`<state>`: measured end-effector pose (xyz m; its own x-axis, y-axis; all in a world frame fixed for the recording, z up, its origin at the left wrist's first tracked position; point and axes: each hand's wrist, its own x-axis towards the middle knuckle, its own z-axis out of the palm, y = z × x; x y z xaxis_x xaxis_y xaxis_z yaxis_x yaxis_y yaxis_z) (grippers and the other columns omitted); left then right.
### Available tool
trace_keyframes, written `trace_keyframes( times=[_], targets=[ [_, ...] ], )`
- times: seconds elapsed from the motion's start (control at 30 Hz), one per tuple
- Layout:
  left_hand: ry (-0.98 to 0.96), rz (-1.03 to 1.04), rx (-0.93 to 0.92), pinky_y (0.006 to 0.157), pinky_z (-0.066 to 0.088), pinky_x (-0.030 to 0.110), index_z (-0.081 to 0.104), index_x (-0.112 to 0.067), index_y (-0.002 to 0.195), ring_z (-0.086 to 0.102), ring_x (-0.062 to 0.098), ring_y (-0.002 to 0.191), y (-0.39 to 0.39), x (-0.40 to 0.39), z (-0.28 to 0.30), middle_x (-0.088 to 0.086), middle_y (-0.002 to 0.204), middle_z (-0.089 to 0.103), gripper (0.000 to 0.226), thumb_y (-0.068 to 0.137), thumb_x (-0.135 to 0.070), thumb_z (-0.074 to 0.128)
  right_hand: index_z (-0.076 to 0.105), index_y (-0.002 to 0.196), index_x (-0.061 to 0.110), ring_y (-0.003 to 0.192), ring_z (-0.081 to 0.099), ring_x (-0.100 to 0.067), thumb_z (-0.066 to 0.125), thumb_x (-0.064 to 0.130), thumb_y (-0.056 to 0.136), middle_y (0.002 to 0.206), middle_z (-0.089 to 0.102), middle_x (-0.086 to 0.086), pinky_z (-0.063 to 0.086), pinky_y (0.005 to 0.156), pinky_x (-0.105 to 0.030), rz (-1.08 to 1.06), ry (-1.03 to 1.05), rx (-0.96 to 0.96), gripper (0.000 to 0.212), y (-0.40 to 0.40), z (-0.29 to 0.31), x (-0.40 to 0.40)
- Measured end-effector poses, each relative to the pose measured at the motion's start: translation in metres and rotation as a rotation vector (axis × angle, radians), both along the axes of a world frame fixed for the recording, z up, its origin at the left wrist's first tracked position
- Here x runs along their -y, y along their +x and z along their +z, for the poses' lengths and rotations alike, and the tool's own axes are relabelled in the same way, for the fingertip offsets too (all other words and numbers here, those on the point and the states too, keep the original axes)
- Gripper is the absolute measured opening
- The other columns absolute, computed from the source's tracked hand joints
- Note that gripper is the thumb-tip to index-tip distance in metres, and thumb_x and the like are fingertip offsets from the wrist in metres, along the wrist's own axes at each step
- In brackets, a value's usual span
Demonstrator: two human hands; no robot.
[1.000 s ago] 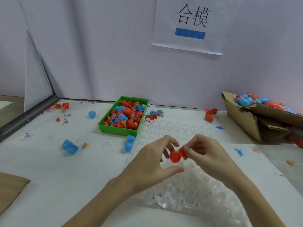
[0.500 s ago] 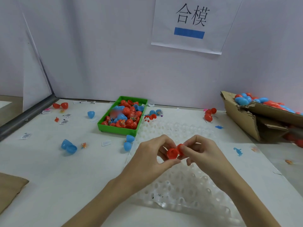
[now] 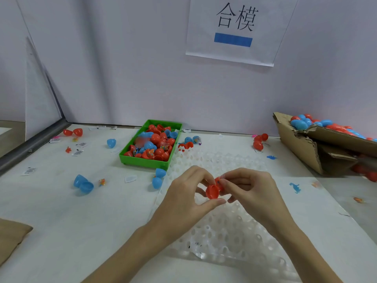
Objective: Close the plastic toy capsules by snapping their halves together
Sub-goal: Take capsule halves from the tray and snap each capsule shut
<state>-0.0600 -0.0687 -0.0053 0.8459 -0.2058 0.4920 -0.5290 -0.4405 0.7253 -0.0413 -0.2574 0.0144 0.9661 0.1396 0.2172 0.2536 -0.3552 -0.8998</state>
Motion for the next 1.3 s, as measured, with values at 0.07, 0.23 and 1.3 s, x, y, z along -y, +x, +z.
trace_keyframes(
  times=[0.07,0.23,1.3],
  targets=[
    [-0.035,0.005,-0.002,0.083,0.054,0.013,0.064,-0.021,0.113,0.067,0.008,0.102,-0.001,0.001,0.001,-0.012,0.106,0.065,0.036,0.085,-0.027,0.086,0.073,0.095,0.015,0.071,0.077,-0.014,0.077,0.016,0.090,0.077,0.078,0.005,0.058,0.058,-0.020,-0.034,0.028,0.003,0.007,0.000,0.000,-0.001],
    [-0.013,0.013,0.034,0.086,0.055,0.012,0.068,-0.023,0.123,0.068,0.005,0.104,-0.001,0.000,0.002,-0.011,0.113,0.065,0.040,0.087,-0.023,0.085,0.070,0.092,0.016,0.074,0.076,-0.014,0.076,0.022,0.091,0.078,0.078,0.003,0.057,0.060,-0.019,-0.012,0.040,0.011,0.009,0.001,0.000,-0.001],
    [-0.382,0.015,-0.251,0.084,0.059,0.023,0.078,-0.014,0.094,0.075,0.015,0.092,0.006,-0.012,0.013,-0.003,0.092,0.078,0.006,0.091,-0.009,0.078,0.075,0.112,0.016,0.093,0.075,-0.020,0.067,0.023,0.097,0.099,0.078,0.000,0.060,0.077,-0.025,0.125,0.200,0.001,0.018,-0.006,0.004,-0.015]
  ],
)
